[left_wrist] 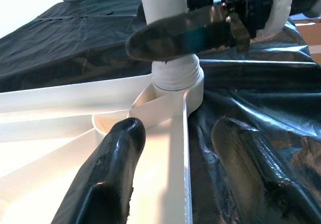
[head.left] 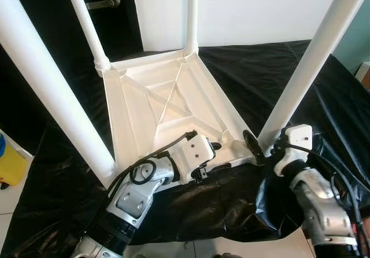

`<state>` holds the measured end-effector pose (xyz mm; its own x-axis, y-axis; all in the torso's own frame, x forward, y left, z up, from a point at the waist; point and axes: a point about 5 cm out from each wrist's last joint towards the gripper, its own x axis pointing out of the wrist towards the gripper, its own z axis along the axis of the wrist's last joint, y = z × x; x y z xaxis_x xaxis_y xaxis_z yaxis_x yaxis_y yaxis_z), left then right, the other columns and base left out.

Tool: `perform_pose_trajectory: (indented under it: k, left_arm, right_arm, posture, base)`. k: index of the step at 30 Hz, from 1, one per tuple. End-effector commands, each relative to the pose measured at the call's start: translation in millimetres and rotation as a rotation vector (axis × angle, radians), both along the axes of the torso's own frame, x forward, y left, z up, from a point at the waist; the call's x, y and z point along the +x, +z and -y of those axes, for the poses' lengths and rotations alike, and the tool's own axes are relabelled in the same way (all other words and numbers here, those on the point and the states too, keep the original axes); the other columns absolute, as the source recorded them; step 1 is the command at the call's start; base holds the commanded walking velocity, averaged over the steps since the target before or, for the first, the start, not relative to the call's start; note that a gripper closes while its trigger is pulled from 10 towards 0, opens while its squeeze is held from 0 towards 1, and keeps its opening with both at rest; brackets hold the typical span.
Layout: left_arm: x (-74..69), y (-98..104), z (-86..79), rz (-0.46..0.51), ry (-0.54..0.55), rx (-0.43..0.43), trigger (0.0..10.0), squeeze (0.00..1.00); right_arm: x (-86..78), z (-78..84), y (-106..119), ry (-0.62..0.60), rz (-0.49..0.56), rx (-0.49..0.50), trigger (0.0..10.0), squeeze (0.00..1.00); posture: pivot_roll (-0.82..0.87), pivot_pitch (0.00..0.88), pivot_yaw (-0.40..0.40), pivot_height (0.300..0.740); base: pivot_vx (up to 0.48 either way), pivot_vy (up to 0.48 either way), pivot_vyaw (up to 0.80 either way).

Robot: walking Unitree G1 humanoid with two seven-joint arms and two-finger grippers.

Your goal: Building children table

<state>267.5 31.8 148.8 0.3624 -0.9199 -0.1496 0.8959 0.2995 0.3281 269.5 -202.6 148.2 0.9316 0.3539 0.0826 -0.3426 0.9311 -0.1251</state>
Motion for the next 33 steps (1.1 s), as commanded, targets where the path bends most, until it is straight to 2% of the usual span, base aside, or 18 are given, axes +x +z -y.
perform_pose_trajectory:
  k: [1, 2, 3, 9, 16, 17, 18, 19, 20, 32, 33]
  left_arm:
    - [1.2, -0.5, -2.0, -0.008, 0.018, 0.001, 10.0, 0.0]
    - [1.2, -0.5, -2.0, -0.008, 0.018, 0.001, 10.0, 0.0]
    - [0.7, -0.5, -2.0, -0.011, 0.011, 0.002, 10.0, 0.0]
    - [-0.3, -0.8, -1.6, -0.018, 0.002, -0.001, 10.0, 0.0]
    - [-1.1, -1.0, 0.8, -0.016, -0.004, -0.002, 10.0, 0.0]
    - [-1.1, -0.4, 1.3, -0.013, -0.006, -0.002, 10.0, 0.0]
    - [-1.1, -0.4, 1.3, -0.013, -0.006, -0.002, 10.0, 0.0]
    - [-1.0, 0.0, 1.4, -0.01, -0.006, -0.001, 10.0, 0.0]
    - [-0.7, 0.3, 0.8, -0.008, -0.003, -0.001, 10.0, 0.0]
    - [-3.3, -1.8, 1.4, -0.017, 0.005, -0.008, 10.0, 0.0]
    - [-2.9, -1.7, 1.8, -0.017, 0.005, -0.01, 10.0, 0.0]
  right_arm:
    - [1.7, 5.0, -2.9, 0.059, -0.027, -0.02, 10.0, 0.0]
    - [1.7, 5.0, -2.9, 0.059, -0.027, -0.02, 10.0, 0.0]
    - [5.1, 11.5, -3.5, 0.123, -0.052, -0.058, 10.0, 0.0]
    - [14.1, 17.6, -6.2, 0.188, -0.089, -0.113, 10.0, 0.0]
    - [27.2, 13.3, -10.3, 0.271, -0.128, -0.134, 10.0, 0.0]
    - [29.7, 11.6, -12.2, 0.294, -0.133, -0.147, 7.3, 0.0]
    - [29.7, 11.6, -12.2, 0.294, -0.133, -0.147, 7.3, 0.0]
    - [31.3, 10.7, -13.4, 0.309, -0.135, -0.154, 5.6, 0.0]
    - [32.0, 10.8, -14.7, 0.316, -0.141, -0.158, 0.0, 0.0]
    - [28.7, 20.9, -24.5, 0.302, -0.179, -0.168, 0.0, 0.0]
    - [29.1, 22.3, -25.3, 0.288, -0.18, -0.164, 4.0, 0.0]
  posture:
    - [-0.14, 0.064, 0.036, 0.74]
    - [-0.14, 0.064, 0.036, 0.74]
    - [-0.14, 0.06, 0.035, 0.74]
    - [-0.14, 0.056, 0.038, 0.74]
    - [-0.14, 0.054, 0.04, 0.74]
    - [-0.13, 0.053, 0.038, 0.74]
    - [-0.13, 0.053, 0.038, 0.74]
    - [-0.13, 0.053, 0.038, 0.74]
    - [-0.13, 0.053, 0.032, 0.74]
    - [-0.14, 0.064, 0.022, 0.74]
    - [-0.14, 0.064, 0.021, 0.74]
  base:
    - [0.0, 0.0, 0.0]
    - [0.0, 0.0, 0.0]
    - [0.0, 0.0, 0.0]
    - [0.0, 0.0, 0.0]
    - [0.0, 0.0, 0.0]
    - [0.0, 0.0, 0.0]
    - [0.0, 0.0, 0.0]
    - [0.0, 0.0, 0.0]
    - [0.0, 0.0, 0.0]
    - [0.0, 0.0, 0.0]
    - [0.0, 0.0, 0.0]
